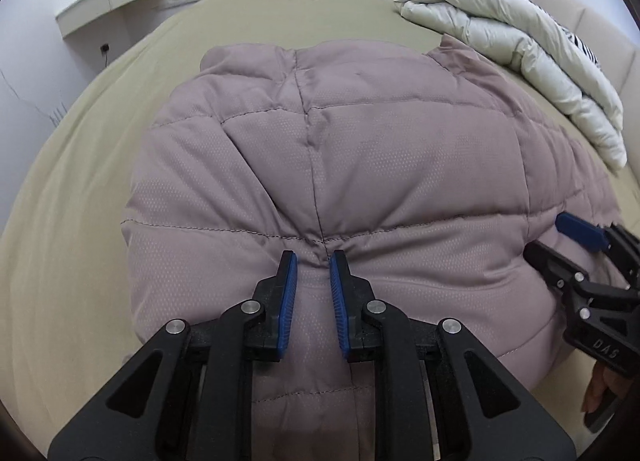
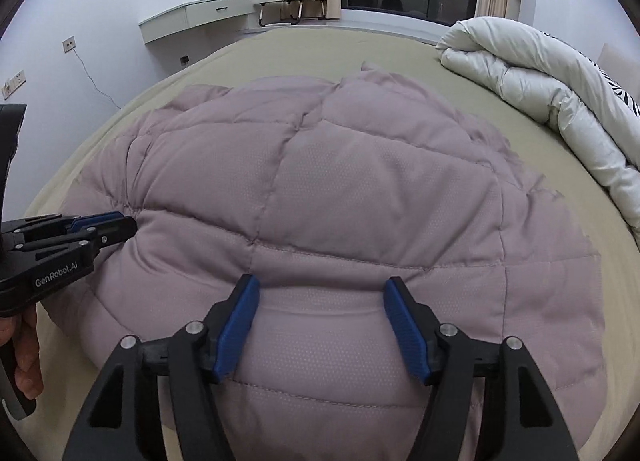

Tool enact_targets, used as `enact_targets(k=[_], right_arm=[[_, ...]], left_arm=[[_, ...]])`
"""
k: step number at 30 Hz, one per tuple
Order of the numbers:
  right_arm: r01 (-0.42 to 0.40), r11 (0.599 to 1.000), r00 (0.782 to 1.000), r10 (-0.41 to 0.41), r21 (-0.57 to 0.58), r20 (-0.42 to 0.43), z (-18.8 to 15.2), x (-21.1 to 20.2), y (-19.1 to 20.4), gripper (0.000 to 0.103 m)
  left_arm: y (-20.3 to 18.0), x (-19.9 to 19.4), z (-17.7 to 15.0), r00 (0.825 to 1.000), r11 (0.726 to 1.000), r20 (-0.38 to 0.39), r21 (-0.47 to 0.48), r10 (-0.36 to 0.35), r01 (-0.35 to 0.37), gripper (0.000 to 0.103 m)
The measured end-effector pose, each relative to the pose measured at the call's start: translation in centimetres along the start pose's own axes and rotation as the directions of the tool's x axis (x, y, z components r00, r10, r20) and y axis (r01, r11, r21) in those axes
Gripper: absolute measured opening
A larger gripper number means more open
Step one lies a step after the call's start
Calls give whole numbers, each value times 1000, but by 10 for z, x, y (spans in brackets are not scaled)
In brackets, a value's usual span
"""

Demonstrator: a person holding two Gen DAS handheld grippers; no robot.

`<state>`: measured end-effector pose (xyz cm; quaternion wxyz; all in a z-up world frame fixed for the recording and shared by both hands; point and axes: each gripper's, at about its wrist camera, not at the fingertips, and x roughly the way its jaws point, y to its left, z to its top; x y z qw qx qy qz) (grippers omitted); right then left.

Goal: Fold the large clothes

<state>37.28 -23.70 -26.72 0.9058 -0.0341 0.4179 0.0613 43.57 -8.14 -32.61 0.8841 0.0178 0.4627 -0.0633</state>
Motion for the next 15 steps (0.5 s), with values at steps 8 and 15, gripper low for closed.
enact_targets(k=[8,15], right_arm=[[-243,942,970,229,233,88,20,-56,-83,93],[-280,770,960,242,573,144,2,-61,-240,103]], left_arm=[[49,-72,7,988,980,112,-156,-107,124,26],[134,-62,20,965,878,122,-400,-233,263,97]])
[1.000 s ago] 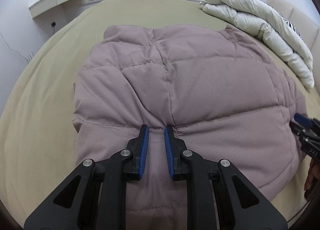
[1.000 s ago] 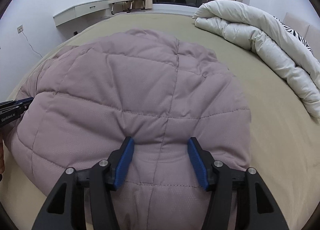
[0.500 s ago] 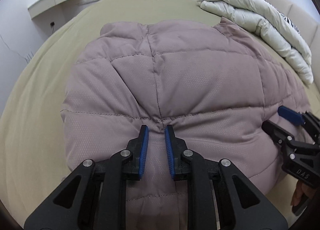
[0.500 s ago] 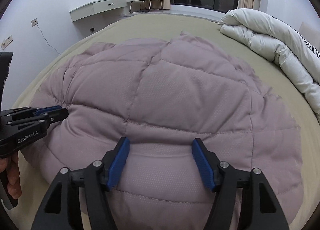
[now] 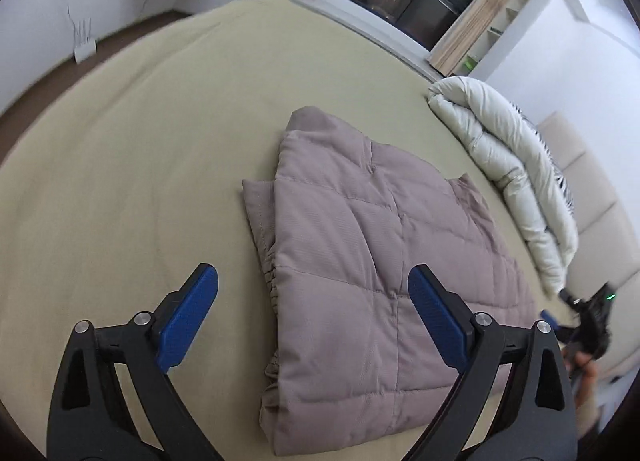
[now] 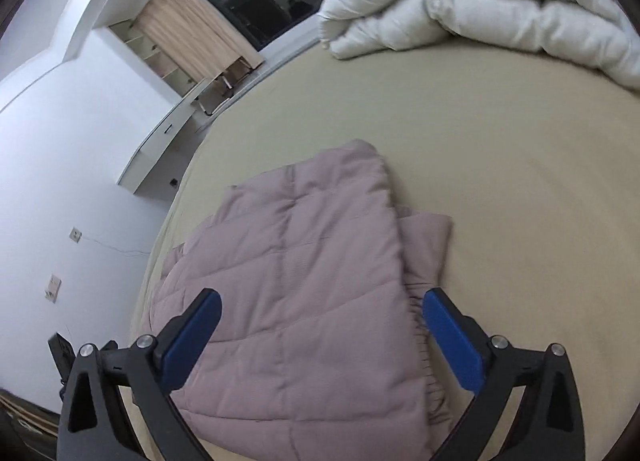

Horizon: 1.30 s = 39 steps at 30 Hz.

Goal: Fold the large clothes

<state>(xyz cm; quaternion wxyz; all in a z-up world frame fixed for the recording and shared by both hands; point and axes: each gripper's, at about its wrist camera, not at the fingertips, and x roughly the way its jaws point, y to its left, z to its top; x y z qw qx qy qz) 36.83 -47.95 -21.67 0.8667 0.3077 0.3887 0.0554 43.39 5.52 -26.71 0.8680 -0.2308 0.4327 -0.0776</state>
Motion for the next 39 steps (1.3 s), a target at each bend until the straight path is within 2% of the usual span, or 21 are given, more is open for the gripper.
enact_targets(k=[3,5,7,9,11,14,24,29,30,31,34,36,39], right_arm=[[-60,992,995,67,109,-68,8,11,-38,103],[-102,979,986,123,175,-113,8,25,-56,103],[-107,971,978,142,213,-153,5,40,-69,101],[-139,965,962,184,220,-201,1,59,-71,95],[-145,970,955,188,193,-228,-2,72,-68,95],[-194,963,943,235,184,-235,-2,81,-64,95],[-313,936,890,349,162,-294,16,113,-57,95],[-333,932,857,362,142,-367,25,139,-46,96],[-331,934,849,358,137,-389,28,146,-43,97],[-331,934,842,356,134,-405,31,151,-39,97],[-337,934,836,353,115,-421,34,157,-33,96],[-351,930,835,361,103,-416,35,160,-31,93],[-368,925,836,375,96,-401,28,156,-34,85]], left_arm=[[28,27,5,992,991,-97,-113,-83,72,97],[46,48,3,979,977,-150,-185,-138,109,97],[56,67,-1,965,963,-190,-232,-180,134,97],[61,79,1,957,957,-199,-244,-209,159,97],[65,88,6,949,943,-193,-271,-248,191,97],[75,109,19,934,918,-194,-324,-302,230,97],[67,169,53,900,910,-251,-308,-357,276,96],[60,187,62,880,918,-306,-275,-364,284,90],[61,190,64,875,917,-313,-271,-370,291,87],[61,195,67,870,915,-314,-262,-381,306,78],[64,206,74,856,902,-312,-270,-413,337,72],[63,211,77,855,902,-311,-261,-415,343,71],[60,219,79,855,901,-301,-243,-422,359,65]])
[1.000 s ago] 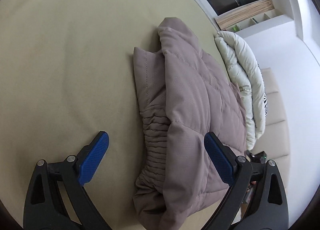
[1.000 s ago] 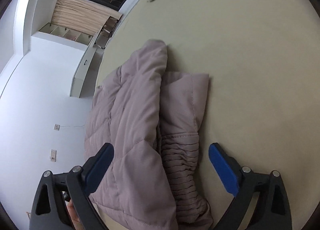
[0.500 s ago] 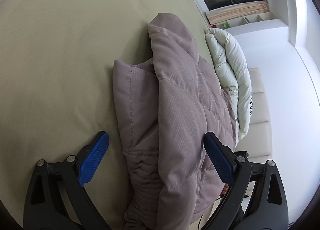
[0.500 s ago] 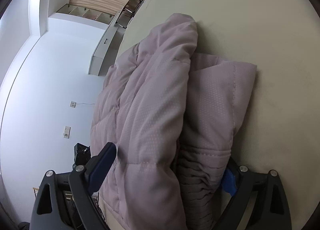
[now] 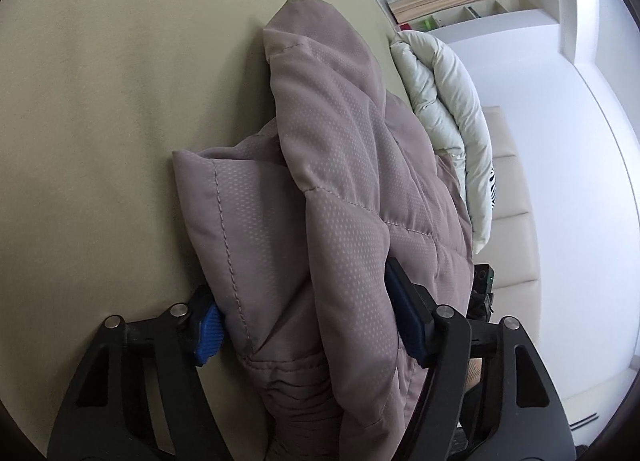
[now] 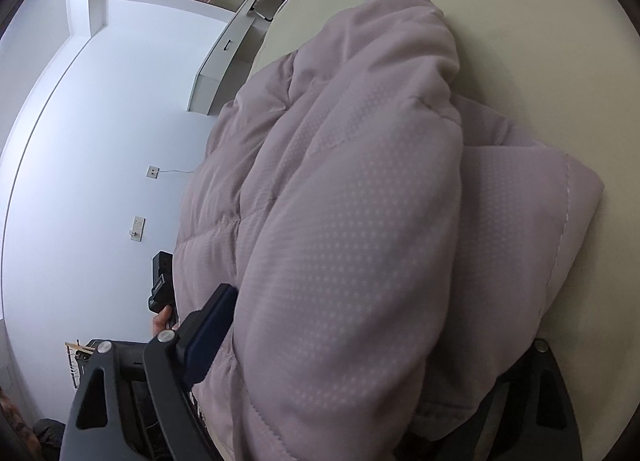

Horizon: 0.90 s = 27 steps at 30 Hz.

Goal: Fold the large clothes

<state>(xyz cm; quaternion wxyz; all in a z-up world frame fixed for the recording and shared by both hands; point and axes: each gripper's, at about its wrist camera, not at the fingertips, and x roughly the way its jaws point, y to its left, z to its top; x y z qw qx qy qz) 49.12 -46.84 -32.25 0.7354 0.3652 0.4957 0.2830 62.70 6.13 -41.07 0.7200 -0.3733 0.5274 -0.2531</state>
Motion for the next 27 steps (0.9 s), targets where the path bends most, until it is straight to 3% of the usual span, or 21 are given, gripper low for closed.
enact_targets(k=[1,7,9,14,27], right_arm=[[-3,1000,1000,3,-2,9,-4,-3,-1,84],[18,1000,999,-17,-12,51,-25,-18,5,65],[28,999,997,-26,-23,72,-33,-24,14,58],[29,998,994,-24,-51,107,-65,-42,43,51],[-50,993,990,64,-107,129,-220,-98,111,50]], left_arm=[[0,0,-2,1000,1000,3,4,-7,7,55],[-8,1,-9,998,998,11,-8,-63,63,34],[-17,-5,-17,997,997,13,4,-72,72,32],[-41,-34,-49,993,994,38,33,-108,107,29],[-64,-118,-187,979,980,66,52,-194,191,28]])
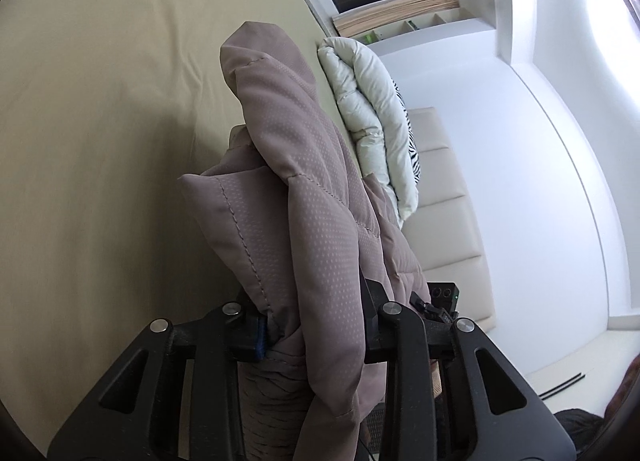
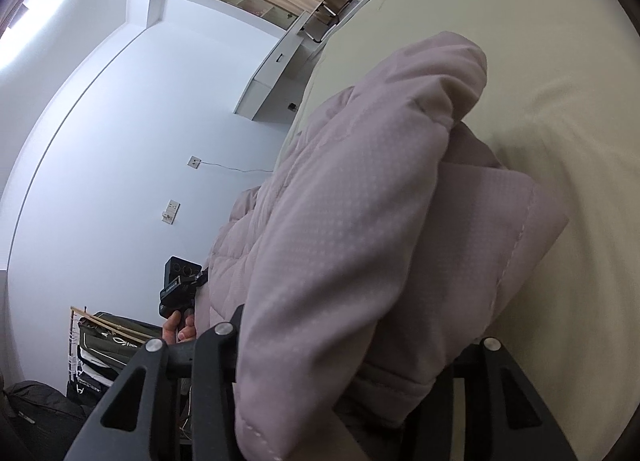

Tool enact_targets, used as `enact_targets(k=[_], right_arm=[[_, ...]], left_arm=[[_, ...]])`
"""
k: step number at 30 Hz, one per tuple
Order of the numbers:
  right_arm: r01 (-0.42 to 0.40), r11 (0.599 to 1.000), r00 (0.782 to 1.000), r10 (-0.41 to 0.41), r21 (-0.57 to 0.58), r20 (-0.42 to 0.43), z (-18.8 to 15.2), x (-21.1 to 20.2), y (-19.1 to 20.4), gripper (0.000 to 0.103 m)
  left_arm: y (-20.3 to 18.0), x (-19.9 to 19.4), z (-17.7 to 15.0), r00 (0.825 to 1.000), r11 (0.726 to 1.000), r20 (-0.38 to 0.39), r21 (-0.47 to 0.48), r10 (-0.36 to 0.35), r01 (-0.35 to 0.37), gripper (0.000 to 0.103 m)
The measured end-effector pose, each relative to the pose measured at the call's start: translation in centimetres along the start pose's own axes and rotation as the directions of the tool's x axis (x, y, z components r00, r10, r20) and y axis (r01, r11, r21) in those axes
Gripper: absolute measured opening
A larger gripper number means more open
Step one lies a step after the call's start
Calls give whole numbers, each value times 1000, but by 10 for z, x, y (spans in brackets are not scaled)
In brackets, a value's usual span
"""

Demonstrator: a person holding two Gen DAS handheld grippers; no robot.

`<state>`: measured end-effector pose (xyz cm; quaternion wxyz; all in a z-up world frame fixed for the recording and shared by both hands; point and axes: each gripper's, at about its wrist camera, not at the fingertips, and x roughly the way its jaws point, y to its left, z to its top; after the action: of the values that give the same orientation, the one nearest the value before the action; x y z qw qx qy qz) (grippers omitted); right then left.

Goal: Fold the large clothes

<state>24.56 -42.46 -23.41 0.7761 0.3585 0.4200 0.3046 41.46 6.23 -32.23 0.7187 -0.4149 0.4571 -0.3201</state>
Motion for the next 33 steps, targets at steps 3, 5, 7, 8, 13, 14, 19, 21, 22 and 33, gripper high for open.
enact_targets(k=[3,5,7,8,13,14,19,21,22,33], right_arm=[[5,999,1000,-6,48,7,-27,-6,-9,50],[45,994,999,-44,99,-6,-40,1,-29,50],[87,978,996,-86,189,-14,-56,10,-61,55],[58,974,998,-60,218,4,-62,12,-75,58],[59,965,994,-79,254,71,-68,14,-85,66],[62,963,994,-83,263,67,-70,12,-85,68],[107,945,982,-149,310,115,-88,-13,-80,75],[123,935,970,-184,332,157,-100,-31,-79,76],[137,930,962,-206,341,177,-107,-41,-77,76],[451,878,812,-478,160,336,-148,-99,33,82]], left_arm=[[14,7,-22,998,998,-23,-27,59,-59,28],[34,23,-35,988,989,-54,-37,143,-145,29],[61,33,-40,993,989,-60,-104,103,-108,36],[72,37,-42,996,986,-54,-145,74,-82,39],[79,50,-49,996,981,-37,-171,86,-91,47],[79,45,-51,996,982,-31,-166,89,-93,48],[74,16,-72,993,983,30,-149,117,-111,47],[57,2,-73,986,983,55,-106,157,-150,47],[46,-8,-75,981,981,71,-75,182,-176,47],[-104,-38,-154,871,842,309,270,383,-466,60]])
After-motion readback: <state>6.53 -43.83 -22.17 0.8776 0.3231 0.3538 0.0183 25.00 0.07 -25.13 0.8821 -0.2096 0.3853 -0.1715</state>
